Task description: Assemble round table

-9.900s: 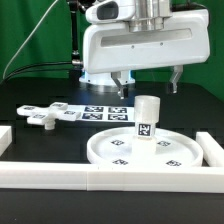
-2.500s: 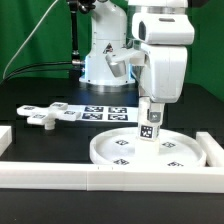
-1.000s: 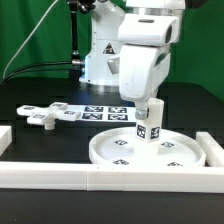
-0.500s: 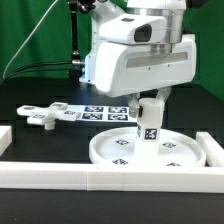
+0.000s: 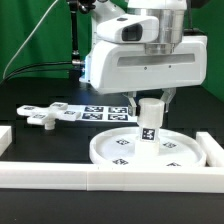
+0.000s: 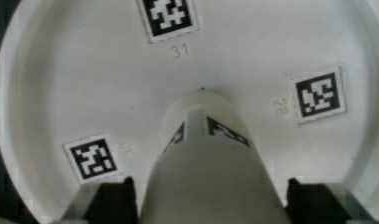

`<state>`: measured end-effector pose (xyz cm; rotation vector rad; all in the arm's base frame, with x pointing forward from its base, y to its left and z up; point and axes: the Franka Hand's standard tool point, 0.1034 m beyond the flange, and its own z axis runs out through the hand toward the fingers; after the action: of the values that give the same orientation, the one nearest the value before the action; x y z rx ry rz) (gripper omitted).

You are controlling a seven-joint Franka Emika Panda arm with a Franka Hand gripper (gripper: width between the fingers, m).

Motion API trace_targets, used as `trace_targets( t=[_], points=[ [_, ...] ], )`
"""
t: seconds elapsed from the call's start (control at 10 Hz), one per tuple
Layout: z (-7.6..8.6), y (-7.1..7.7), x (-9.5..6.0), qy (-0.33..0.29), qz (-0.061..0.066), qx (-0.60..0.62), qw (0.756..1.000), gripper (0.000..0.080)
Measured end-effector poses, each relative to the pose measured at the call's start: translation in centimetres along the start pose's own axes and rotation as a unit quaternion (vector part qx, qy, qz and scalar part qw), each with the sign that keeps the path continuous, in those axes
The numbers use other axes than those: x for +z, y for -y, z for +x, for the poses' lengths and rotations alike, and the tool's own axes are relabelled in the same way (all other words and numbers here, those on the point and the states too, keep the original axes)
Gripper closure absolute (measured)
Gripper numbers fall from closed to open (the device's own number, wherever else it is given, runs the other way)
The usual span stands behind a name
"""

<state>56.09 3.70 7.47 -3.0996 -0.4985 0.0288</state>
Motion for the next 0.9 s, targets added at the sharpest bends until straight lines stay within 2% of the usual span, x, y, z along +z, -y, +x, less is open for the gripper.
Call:
trace_targets(
  t=[0.4, 0.7, 0.9],
  points=[
    [-0.06, 0.17, 0.08, -0.005, 0.013, 0.180, 0.984, 0.0392],
    [-0.07, 0.54, 0.14, 0.000, 0.020, 0.358, 0.933, 0.0392],
    [-0.09, 0.63, 0.17, 0.004, 0.032, 0.440, 0.897, 0.0392]
  ],
)
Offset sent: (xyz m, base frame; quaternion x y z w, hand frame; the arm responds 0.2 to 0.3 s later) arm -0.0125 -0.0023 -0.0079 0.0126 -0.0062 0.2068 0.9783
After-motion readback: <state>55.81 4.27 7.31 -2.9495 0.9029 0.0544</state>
